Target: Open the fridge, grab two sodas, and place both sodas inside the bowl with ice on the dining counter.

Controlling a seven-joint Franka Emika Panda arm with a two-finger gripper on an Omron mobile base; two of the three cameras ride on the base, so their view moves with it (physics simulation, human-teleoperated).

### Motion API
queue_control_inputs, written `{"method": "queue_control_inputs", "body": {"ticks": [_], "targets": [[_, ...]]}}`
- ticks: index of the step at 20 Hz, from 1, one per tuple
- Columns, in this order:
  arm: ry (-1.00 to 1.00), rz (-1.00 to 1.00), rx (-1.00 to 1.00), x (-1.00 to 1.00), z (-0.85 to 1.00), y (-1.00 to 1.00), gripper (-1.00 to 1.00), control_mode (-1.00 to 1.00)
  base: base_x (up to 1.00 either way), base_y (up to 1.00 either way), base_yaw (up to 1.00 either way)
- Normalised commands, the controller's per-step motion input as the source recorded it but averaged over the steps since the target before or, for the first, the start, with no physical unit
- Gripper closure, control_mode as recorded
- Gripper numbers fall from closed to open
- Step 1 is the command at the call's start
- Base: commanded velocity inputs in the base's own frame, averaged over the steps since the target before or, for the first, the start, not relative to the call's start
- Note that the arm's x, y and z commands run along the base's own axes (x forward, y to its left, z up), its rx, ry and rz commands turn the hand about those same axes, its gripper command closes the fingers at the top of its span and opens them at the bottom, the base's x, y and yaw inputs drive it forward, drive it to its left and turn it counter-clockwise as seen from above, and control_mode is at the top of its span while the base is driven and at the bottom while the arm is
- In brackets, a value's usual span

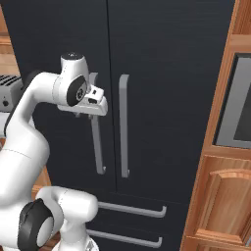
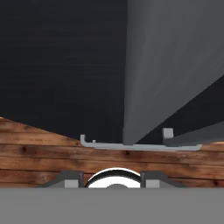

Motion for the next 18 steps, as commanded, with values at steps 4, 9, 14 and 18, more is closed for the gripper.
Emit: {"method": "queue_control_inputs", "body": {"ticks": [4, 9, 14, 18], "targets": [[0.0, 0.0, 0.0, 0.0, 0.0, 0.0, -1.0, 1.0, -0.18, 0.0, 0.0], [0.0, 0.0, 0.0, 0.0, 0.0, 0.0, -1.0, 1.0, -0.38, -0.47, -0.03], [0.0, 0.0, 0.0, 0.0, 0.0, 0.0, -1.0, 1.0, -0.2, -0.38, -0.02], [0.0, 0.0, 0.0, 0.0, 0.0, 0.0, -1.0, 1.0, -0.4, -0.29, -0.03]]}}
